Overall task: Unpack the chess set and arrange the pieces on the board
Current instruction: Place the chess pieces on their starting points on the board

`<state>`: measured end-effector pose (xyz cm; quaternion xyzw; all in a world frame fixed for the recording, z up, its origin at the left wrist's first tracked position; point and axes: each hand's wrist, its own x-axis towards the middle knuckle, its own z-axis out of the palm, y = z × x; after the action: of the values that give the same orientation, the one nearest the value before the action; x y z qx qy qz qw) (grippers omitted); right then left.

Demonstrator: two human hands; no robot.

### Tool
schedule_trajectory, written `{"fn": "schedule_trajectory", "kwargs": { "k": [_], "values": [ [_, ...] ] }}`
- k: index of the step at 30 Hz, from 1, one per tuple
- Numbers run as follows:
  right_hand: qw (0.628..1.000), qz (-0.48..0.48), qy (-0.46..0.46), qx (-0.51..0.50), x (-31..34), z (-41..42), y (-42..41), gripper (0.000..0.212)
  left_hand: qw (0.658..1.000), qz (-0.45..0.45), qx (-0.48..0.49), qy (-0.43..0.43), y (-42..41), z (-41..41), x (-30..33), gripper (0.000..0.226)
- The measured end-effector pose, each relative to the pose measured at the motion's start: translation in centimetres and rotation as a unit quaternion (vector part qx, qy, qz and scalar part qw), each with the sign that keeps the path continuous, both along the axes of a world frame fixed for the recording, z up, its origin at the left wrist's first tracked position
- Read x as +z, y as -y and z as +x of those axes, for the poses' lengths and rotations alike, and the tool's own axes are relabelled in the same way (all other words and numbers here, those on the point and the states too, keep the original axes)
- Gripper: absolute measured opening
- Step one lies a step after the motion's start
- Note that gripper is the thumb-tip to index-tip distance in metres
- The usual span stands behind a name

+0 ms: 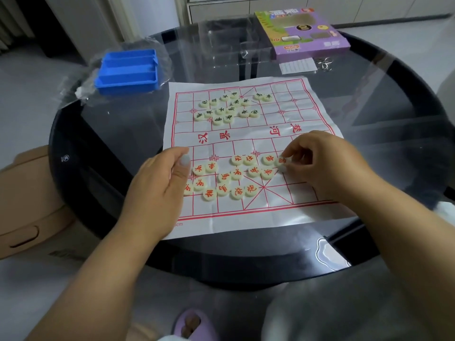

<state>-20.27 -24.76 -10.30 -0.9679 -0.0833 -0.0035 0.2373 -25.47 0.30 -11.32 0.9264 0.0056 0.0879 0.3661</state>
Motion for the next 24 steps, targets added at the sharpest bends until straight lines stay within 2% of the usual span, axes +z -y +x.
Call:
{"fn": "schedule_trajectory", "kwargs": {
  "k": [6, 12, 24],
  "values": [
    [0.998, 0.03, -0.001, 0.055, 1.1, -1.4, -0.1, 0.01, 1.0, 0.005, 0.002, 0.003, 0.0, 0.0, -0.1, 0.061],
    [0.983, 0.057, -0.07, 0.157, 1.4, -3.5, -0.8, 0.02, 1.0, -0.002, 0.002, 0.002, 0.0, -0.1, -0.1, 0.059],
    [0.983, 0.01, -0.059, 0.175, 1.3, -3.8, -0.9, 0.017, 1.0, 0.004, 0.001, 0.006, -0.1, 0.1, -0.2, 0.062]
  ]
}}
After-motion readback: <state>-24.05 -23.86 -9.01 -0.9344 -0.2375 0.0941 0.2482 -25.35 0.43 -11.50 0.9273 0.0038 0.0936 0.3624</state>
